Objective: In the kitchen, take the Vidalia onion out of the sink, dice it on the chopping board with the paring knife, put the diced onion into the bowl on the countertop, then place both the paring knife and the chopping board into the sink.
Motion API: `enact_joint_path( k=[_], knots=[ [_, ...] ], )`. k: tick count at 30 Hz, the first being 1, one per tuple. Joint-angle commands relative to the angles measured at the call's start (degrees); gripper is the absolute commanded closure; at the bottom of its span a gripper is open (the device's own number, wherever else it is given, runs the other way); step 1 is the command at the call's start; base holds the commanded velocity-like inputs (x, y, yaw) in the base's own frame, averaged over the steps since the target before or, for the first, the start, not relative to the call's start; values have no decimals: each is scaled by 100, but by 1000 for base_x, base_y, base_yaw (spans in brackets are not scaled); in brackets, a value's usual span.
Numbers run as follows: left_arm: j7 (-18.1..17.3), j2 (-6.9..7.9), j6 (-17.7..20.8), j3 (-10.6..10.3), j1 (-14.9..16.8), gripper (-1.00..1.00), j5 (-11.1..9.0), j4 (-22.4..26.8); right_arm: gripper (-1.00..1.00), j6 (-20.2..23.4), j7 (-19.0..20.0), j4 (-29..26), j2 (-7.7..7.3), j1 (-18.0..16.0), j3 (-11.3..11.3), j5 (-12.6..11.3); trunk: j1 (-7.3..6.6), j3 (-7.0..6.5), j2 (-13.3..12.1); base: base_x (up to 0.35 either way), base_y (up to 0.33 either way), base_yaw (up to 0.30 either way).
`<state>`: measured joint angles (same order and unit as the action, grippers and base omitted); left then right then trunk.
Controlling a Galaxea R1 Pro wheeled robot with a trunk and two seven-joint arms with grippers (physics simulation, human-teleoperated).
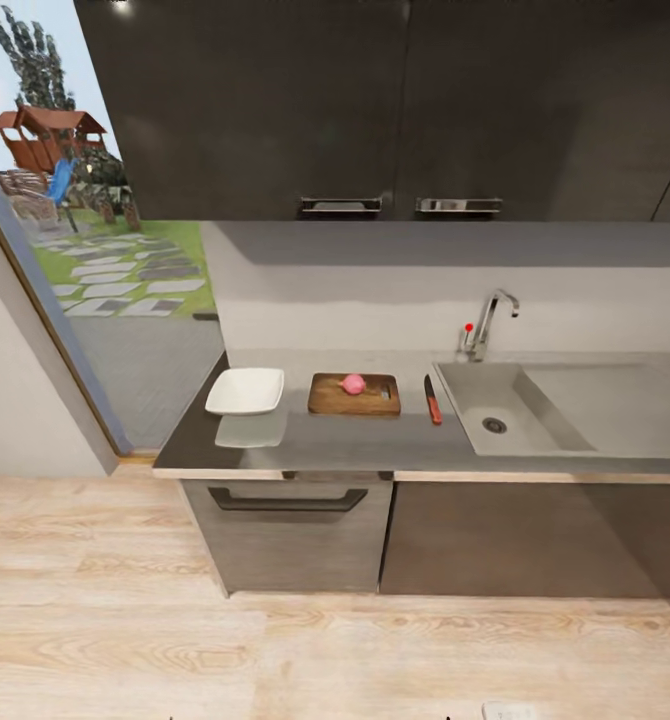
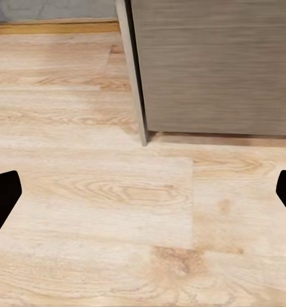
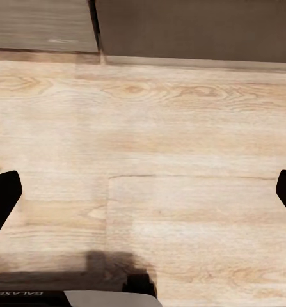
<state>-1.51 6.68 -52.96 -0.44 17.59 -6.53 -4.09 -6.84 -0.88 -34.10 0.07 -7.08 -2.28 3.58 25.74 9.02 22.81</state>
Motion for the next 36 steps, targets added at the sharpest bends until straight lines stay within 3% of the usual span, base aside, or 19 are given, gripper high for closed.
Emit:
enact_joint_path(
  k=[1,18,21,23,24,27,32,33,36],
  knots=[
    [-16,0,-30,-9,11,-100,-32,-21,-100,-15,-9,2,2,-4,-10,38,5,2,11,107,0,0],
    [-16,-7,-30,-9,12,-100,-32,-21,-100,-5,-57,-8,11,-4,-16,44,5,-140,11,103,21,0],
    [-16,-9,-30,-9,13,-100,-32,-25,-100,139,-219,-258,-2,-7,-24,51,5,-145,11,8,4,0],
    [-16,-9,-30,-9,11,-100,-32,-28,-100,619,-519,-813,-10,-11,-26,47,5,-146,11,3,1,0],
    [-16,-14,-30,-9,10,-100,-32,-29,-100,1475,-833,-1589,-5,-12,-27,37,5,-146,11,0,0,0],
    [-16,-17,-30,-9,8,-100,-32,-30,-100,2712,-1047,-2843,7,-13,-27,31,5,-146,11,0,0,0],
    [-16,-18,-29,-9,9,-100,-32,-30,-100,3764,-1126,-4107,13,-13,-27,29,5,-146,11,0,0,0],
    [-16,-18,-26,-9,10,-100,-32,-30,-100,4297,-1139,-4730,11,-14,-27,29,5,-146,11,0,0,0],
    [-16,-18,-28,-9,11,-100,-32,-30,-100,4614,-1141,-5073,11,-14,-27,29,5,-146,11,-43,0,0]
  ],
)
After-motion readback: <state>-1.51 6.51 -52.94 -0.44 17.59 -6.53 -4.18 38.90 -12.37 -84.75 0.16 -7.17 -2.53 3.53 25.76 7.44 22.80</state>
